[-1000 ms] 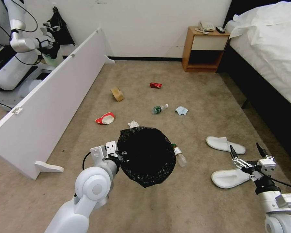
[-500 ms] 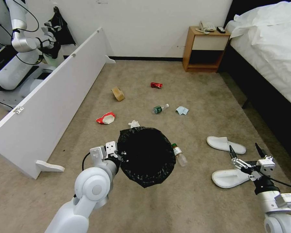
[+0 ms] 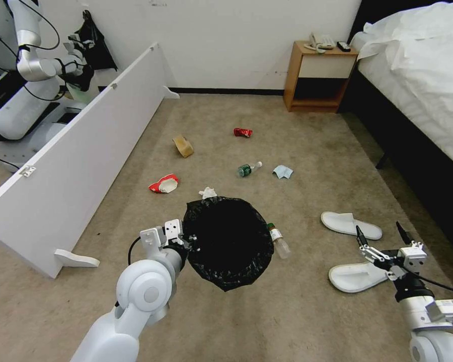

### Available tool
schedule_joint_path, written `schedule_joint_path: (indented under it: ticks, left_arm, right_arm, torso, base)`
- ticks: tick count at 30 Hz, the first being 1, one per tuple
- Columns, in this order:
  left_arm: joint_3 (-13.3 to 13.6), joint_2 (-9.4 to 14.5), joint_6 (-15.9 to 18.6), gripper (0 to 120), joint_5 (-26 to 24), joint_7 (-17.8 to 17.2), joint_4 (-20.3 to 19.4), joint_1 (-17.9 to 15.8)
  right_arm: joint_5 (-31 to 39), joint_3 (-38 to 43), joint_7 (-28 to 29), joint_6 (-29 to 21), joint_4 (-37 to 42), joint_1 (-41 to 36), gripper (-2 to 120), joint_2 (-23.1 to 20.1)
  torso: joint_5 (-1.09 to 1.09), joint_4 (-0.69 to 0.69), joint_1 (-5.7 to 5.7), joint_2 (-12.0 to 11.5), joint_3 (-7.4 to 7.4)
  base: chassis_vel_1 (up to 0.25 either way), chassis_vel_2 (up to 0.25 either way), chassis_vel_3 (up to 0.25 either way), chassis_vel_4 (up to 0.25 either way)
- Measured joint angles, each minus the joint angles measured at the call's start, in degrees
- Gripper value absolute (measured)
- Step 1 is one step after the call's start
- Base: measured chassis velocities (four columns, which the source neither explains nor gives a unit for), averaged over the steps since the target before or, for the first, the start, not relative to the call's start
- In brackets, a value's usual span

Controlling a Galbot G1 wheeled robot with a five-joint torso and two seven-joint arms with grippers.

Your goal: Pick up the trash bin, then pick up the garbage from the floor and place it into the trash bin.

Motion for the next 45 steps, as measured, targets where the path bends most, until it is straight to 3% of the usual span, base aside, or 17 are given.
schedule_joint_path:
  ticks: [8,15,21,26,30,37,43,45]
  left_arm:
    - [-1.15,0.58,-0.05,0,0.74,0.38,-0.74,1.54]
    - [-2.30,3.69,-1.28,0,0.96,0.69,-1.97,3.40]
    - [-2.26,7.11,-2.21,0,-0.25,0.38,-2.85,4.30]
    - [-1.96,7.17,-2.30,0,-0.61,0.82,-2.32,3.29]
    - [-2.56,5.28,-2.29,0,1.52,1.55,-1.89,2.55]
    - [-3.30,4.21,-2.02,0,2.57,1.42,-3.27,3.66]
    - [-4.12,4.49,-1.89,0,4.07,1.39,-3.50,5.09]
    - [-4.29,4.49,-1.70,0,5.07,1.40,-3.51,5.84]
  right_arm:
    - [2.08,-0.81,-2.03,0.44,-1.26,0.49,100,-2.13]
    - [4.71,-2.90,-2.22,0.61,-2.83,0.98,100,-8.32]
    - [7.01,-5.70,-0.30,0.01,-3.50,2.15,100,-11.44]
    - [6.32,-6.52,-0.14,0.82,-4.98,2.93,100,-11.43]
    - [4.13,-6.54,0.66,1.03,-5.06,2.61,100,-8.00]
    - [2.51,-6.05,0.91,1.03,-4.82,1.44,100,-6.23]
    - [2.86,-5.01,1.97,0.54,-5.59,1.31,100,-8.49]
    - [2.49,-5.54,2.98,-0.26,-7.04,1.72,100,-12.22]
  torso:
    - [0.00,0.00,0.00,0.00,0.00]
    - [-0.01,0.01,0.00,0.00,-0.01]
    - [-0.01,0.00,0.00,0.00,0.01]
    - [0.00,-0.01,0.01,0.00,0.02]
    - [0.02,-0.02,0.01,0.00,0.03]
    - [-0.01,0.01,0.00,0.00,-0.02]
    - [0.00,0.01,0.00,0.00,-0.01]
    - [0.00,-0.01,0.00,0.00,0.00]
  base:
    - [0.000,0.000,0.000,0.000]
    - [-0.045,0.002,0.053,-0.003]
    - [-0.294,0.008,0.284,-0.009]
    - [-0.389,0.010,0.404,-0.026]
    - [-0.209,0.025,0.183,-0.021]
    - [0.049,0.007,-0.084,-0.011]
    - [0.040,0.003,-0.025,0.007]
    - [0.000,0.000,0.000,0.000]
